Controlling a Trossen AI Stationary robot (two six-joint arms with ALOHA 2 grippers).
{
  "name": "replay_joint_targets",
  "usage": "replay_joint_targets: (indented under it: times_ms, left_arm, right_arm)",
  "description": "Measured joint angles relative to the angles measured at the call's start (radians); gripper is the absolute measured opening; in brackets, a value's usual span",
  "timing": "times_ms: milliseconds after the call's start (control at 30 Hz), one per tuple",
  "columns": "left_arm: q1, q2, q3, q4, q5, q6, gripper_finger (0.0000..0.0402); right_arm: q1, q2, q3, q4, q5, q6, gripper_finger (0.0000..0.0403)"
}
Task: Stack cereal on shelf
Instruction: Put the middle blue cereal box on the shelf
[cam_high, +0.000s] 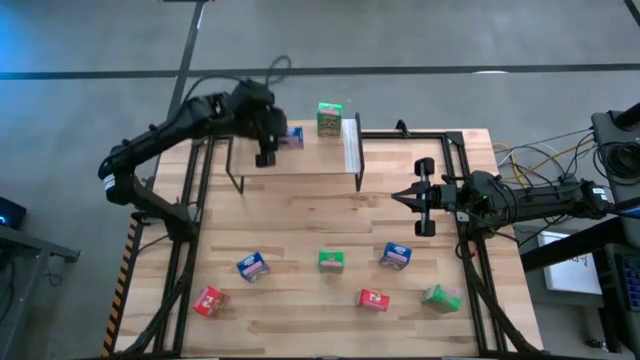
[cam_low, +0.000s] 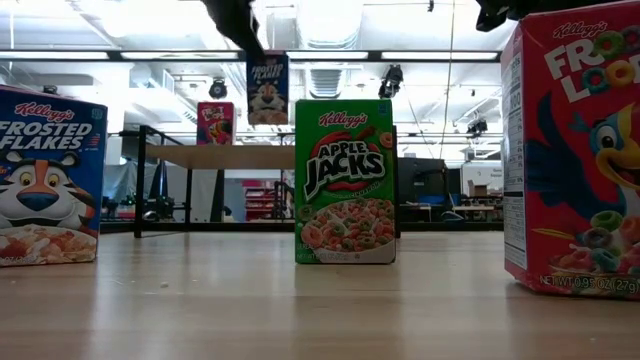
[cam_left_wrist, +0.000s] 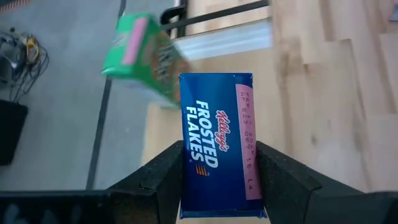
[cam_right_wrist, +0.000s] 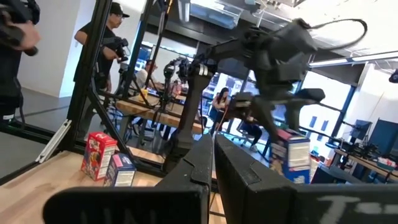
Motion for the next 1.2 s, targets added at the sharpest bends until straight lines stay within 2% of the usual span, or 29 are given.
replay_joint_targets:
  times_ms: [167, 367, 567, 767, 900, 1033, 1200]
  left_arm:
    - [0.120, 0.019, 0.000, 0.022, 0.086, 0.054, 0.0164]
    - [0.196, 0.045, 0.000, 0.029, 0.143, 0.098, 0.0164]
    - [0.222, 0.090, 0.003, 0.043, 0.178, 0.130, 0.0164]
    - [0.238, 0.141, 0.075, 0.021, 0.178, 0.137, 0.0164]
    - [0.255, 0.194, 0.146, -0.049, 0.192, 0.115, 0.0164]
    - [0.271, 0.247, 0.206, -0.133, 0.259, 0.095, 0.0164]
    - [0.277, 0.286, 0.233, -0.147, 0.261, 0.107, 0.0164]
  right_arm:
    - [0.000, 0.000, 0.000, 0.000, 0.000, -0.006, 0.0009]
    - [0.000, 0.000, 0.000, 0.000, 0.000, -0.015, 0.0009]
    - [0.000, 0.000, 0.000, 0.000, 0.000, -0.017, 0.0009]
    - [0.000, 0.000, 0.000, -0.001, 0.000, -0.016, 0.0009]
    - [0.000, 0.000, 0.000, -0.002, 0.000, -0.016, 0.0009]
    - [0.000, 0.000, 0.000, -0.002, 0.000, -0.015, 0.0009]
    - [0.000, 0.000, 0.000, -0.002, 0.000, -0.014, 0.0009]
